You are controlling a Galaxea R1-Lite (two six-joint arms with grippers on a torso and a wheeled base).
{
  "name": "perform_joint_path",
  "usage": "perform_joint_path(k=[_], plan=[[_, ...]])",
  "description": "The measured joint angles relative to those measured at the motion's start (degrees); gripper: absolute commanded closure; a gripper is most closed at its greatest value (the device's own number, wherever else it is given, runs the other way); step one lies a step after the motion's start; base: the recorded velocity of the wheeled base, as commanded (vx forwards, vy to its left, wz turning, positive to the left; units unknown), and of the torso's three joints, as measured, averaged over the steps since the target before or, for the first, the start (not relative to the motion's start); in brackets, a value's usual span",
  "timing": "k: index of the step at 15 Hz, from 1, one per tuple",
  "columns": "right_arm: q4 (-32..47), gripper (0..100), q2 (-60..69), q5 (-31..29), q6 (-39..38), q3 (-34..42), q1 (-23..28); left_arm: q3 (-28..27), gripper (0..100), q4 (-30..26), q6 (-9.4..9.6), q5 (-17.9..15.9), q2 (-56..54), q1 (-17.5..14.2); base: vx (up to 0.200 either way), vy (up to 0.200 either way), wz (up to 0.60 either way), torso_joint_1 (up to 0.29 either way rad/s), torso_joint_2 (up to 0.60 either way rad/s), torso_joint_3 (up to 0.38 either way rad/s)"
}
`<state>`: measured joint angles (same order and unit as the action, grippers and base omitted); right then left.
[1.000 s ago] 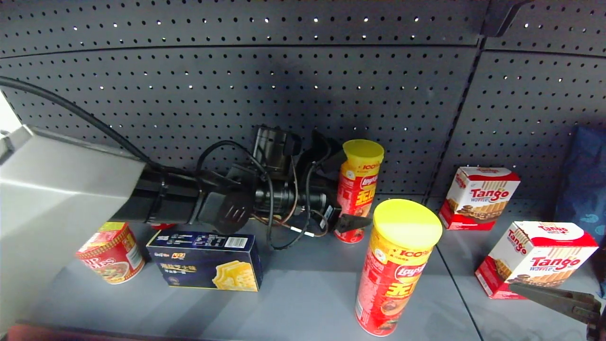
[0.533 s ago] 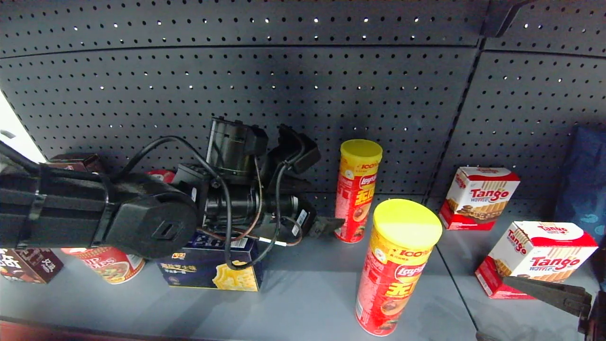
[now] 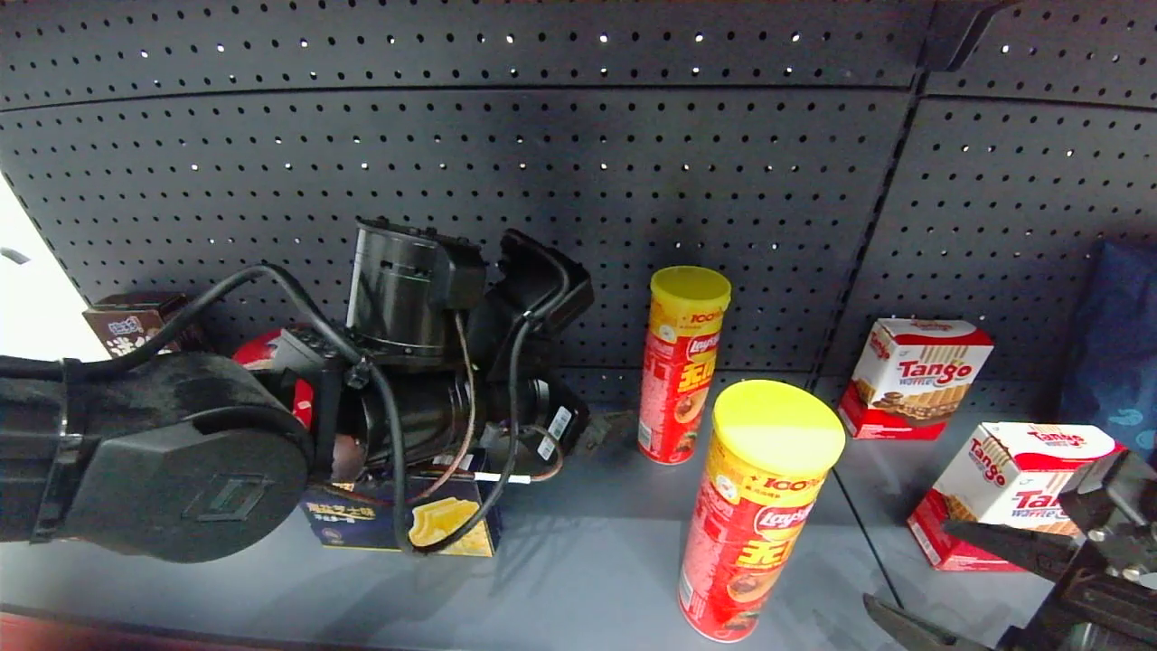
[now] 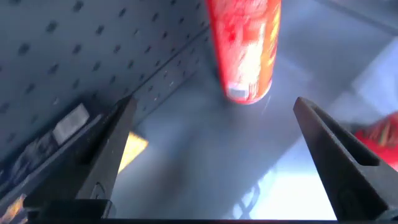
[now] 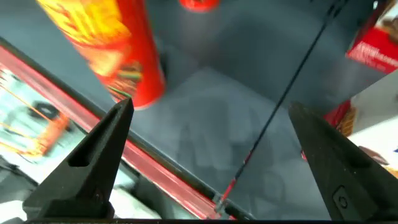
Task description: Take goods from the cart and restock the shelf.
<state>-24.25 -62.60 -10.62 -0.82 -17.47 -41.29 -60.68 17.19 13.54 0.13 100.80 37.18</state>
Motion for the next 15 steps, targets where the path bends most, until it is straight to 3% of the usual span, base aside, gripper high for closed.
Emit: perform_joint_path(k=[5,10,12,15], plan=[[-0.33,0,-5.73,-0.4,0.04,-0.85,0.13,5.23,0,0.79,0.24,2.97,-4.89,-0.55,0.0,0.0,0.0,0.0,0.0,0.0],[-0.11,0,-11.18,-3.96,0.04,-5.64,0.55,6.22,0,2.93,0.35,7.52,-6.75,-0.61,0.0,0.0,0.0,0.0,0.0,0.0],[-0.02,0,-13.12,-5.77,0.06,-7.17,1.0,7.28,0,3.47,0.22,7.91,-7.01,-0.63,0.0,0.0,0.0,0.0,0.0,0.0],[-0.05,0,-16.37,-6.21,1.02,-9.92,2.54,10.72,0,8.53,0.22,7.78,-7.29,-0.91,0.0,0.0,0.0,0.0,0.0,0.0]])
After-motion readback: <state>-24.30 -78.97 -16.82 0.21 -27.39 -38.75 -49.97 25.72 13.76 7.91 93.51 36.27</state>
